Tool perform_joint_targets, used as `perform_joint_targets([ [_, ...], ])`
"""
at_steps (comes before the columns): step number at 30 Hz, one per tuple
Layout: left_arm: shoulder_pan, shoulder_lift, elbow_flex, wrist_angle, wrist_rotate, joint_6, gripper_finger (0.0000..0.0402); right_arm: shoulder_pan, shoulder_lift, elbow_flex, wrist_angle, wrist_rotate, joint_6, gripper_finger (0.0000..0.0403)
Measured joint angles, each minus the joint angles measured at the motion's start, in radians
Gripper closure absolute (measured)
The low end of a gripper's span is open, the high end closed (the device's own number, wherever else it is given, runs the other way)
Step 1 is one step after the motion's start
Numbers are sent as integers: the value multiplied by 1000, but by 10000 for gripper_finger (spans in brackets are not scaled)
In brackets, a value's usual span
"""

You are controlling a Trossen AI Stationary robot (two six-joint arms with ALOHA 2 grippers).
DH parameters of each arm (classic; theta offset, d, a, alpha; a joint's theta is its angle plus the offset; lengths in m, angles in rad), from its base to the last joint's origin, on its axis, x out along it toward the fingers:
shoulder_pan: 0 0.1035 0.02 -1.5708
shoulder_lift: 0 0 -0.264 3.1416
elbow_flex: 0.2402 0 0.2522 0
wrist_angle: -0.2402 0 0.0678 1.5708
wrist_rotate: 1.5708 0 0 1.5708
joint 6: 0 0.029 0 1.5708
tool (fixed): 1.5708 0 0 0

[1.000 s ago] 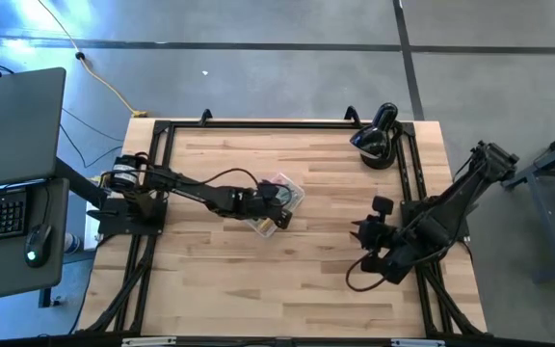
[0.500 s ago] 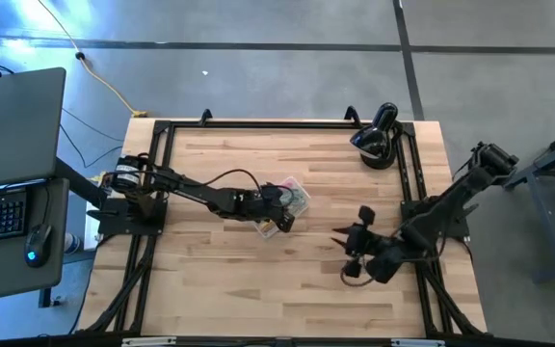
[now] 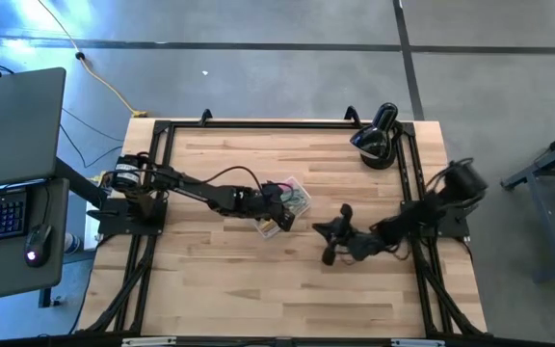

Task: Pick & place school supplies into a supply box
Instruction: Close the supply box

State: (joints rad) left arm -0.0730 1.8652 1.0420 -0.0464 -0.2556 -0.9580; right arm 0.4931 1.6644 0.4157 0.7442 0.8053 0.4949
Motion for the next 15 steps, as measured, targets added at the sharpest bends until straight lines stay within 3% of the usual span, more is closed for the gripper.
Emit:
perform_joint_targets([
  [8, 0, 0, 0, 2, 3, -12, 382, -68, 231, 218, -10, 4, -143, 402],
  [15, 1, 0, 0, 2, 6, -12, 390, -132, 300, 348, -161, -29, -166, 403],
])
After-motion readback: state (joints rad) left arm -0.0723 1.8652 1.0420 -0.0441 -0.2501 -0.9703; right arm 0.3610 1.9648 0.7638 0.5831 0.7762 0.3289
